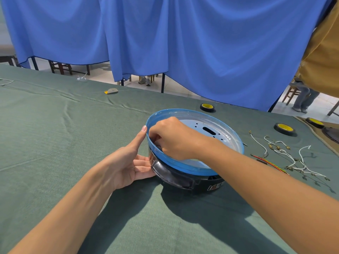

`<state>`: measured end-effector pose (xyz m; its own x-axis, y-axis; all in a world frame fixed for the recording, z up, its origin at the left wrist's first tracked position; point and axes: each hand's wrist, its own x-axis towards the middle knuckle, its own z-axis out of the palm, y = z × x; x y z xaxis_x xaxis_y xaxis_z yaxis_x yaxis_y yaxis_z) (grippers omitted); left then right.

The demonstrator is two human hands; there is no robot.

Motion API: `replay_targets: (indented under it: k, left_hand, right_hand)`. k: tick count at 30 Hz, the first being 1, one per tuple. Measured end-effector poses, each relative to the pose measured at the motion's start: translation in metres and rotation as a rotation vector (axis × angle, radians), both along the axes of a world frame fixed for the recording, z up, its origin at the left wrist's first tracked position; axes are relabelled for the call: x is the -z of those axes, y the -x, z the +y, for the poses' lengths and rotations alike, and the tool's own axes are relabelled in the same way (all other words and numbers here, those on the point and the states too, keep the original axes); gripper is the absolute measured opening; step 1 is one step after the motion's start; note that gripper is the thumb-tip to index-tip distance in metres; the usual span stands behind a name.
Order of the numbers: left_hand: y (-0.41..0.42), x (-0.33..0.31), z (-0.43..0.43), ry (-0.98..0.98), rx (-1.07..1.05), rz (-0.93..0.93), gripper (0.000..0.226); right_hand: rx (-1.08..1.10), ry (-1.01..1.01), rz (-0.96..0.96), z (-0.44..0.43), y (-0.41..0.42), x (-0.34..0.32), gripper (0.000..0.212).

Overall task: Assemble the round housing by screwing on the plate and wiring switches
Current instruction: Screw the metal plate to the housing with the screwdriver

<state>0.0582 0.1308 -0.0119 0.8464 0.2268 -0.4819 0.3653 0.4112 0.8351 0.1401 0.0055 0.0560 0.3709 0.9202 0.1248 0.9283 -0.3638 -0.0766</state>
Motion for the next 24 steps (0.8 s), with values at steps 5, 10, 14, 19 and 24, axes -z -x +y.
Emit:
replay_targets:
  k: [5, 10, 14, 19, 24]
  left_hand:
    - [-0.001, 0.002, 0.001, -0.012, -0.008, 0.003, 0.097]
    - [-0.001, 0.0, -0.001, -0.008, -0.019, 0.005, 0.099]
    - [0.001, -0.004, -0.005, -0.033, -0.014, 0.008, 0.101]
    - [0.0, -0.009, -0.008, -0.067, -0.004, 0.032, 0.079]
    - [-0.004, -0.015, -0.011, -0.099, 0.006, 0.089, 0.064]
  right_hand:
    - [0.011, -0.011, 0.105, -0.006, 0.0, -0.004, 0.021]
    - [0.072, -0.089, 0.185, -0.052, -0.004, -0.019, 0.042]
    - [0.175, 0.038, 0.243, -0.112, -0.015, -0.024, 0.065]
    - [0.182, 0.045, 0.14, -0.148, -0.005, 0.002, 0.046]
    - [0.081, -0.132, 0.038, -0.149, 0.011, 0.018, 0.022]
